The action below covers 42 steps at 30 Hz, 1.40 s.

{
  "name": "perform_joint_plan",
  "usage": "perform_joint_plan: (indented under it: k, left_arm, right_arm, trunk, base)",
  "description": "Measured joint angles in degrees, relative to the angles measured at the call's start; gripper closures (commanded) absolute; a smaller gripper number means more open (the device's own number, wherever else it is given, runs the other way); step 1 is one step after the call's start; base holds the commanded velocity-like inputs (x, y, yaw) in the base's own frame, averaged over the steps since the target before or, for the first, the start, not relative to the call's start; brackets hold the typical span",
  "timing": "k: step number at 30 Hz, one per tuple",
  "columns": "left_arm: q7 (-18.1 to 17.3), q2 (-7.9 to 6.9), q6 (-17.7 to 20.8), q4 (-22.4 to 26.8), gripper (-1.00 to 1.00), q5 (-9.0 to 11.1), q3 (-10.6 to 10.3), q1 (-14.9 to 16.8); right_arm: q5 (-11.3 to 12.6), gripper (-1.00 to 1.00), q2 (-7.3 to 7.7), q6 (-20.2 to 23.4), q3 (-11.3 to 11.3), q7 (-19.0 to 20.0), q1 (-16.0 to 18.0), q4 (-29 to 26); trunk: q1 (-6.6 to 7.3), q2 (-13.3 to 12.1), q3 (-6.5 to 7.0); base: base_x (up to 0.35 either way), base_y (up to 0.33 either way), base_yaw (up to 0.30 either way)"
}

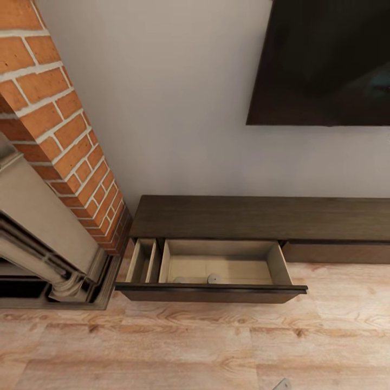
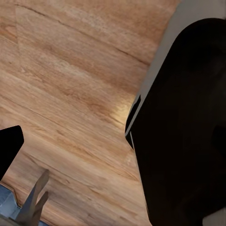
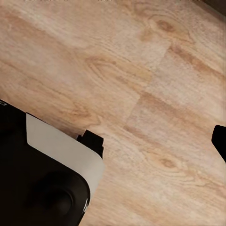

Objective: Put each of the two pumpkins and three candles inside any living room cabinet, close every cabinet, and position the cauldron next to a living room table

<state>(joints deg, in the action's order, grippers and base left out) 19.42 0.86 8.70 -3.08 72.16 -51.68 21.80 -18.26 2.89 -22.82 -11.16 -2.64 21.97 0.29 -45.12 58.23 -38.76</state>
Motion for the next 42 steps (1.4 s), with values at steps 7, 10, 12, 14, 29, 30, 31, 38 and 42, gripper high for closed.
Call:
perform_joint_plan:
  k: [7,10,12,14,29,30,31,38,42]
  left_arm:
    - [0.00,0.00,0.00,0.00,-1.00,0.00,0.00,0.00]
    - [0.00,0.01,0.00,0.00,-1.00,0.00,0.00,0.00]
    - [0.00,0.01,0.00,0.00,-1.00,0.00,0.00,0.00]
    - [0.00,-0.01,0.00,0.00,-1.00,0.00,0.00,0.00]
    - [0.00,0.01,0.00,0.00,-1.00,0.00,0.00,0.00]
    - [0.00,0.01,0.00,0.00,-1.00,0.00,0.00,0.00]
    - [0.00,0.01,0.01,0.00,-1.00,0.00,0.00,0.00]
    - [0.00,-0.01,0.00,0.00,-1.00,0.00,0.00,0.00]
    - [0.00,0.00,0.00,0.00,-1.00,0.00,0.00,0.00]
  right_arm:
    - [0.11,-1.00,-0.24,0.30,0.14,0.08,0.00,0.06]
    - [0.08,-1.00,-0.25,0.28,0.16,0.09,0.00,0.06]
    - [-0.02,-1.00,-0.26,0.26,0.15,0.13,0.00,0.06]
    - [-0.12,-1.00,-0.24,0.24,0.11,0.16,0.00,0.06]
    - [-0.20,-1.00,-0.18,0.23,0.16,0.27,0.00,0.06]
    - [-0.17,-1.00,-0.17,0.23,0.17,0.27,0.00,0.06]
    - [-0.19,-1.00,-0.17,0.23,0.17,0.27,0.00,0.06]
    - [-0.16,-1.00,-0.17,0.23,0.17,0.27,0.00,0.06]
    - [-0.15,-1.00,-0.17,0.23,0.17,0.27,0.00,0.06]
  trunk:
    - [0.00,0.00,0.65]
    - [0.00,0.00,0.92]
    - [0.00,0.00,1.11]
    - [0.00,0.00,1.29]
    - [0.00,0.00,2.58]
    - [0.00,0.00,2.65]
    - [0.00,0.00,2.72]
    - [0.00,0.00,3.16]
    - [0.00,0.00,3.40]
  base:
    - [0.000,0.000,0.000]
    - [0.000,0.000,0.000]
    - [0.000,0.000,0.000]
    - [0.000,0.000,0.000]
    - [0.000,0.000,-0.133]
    - [0.000,0.000,-0.236]
    - [0.000,0.000,-0.238]
    - [0.000,0.000,-0.246]
    - [0.000,0.000,-0.249]
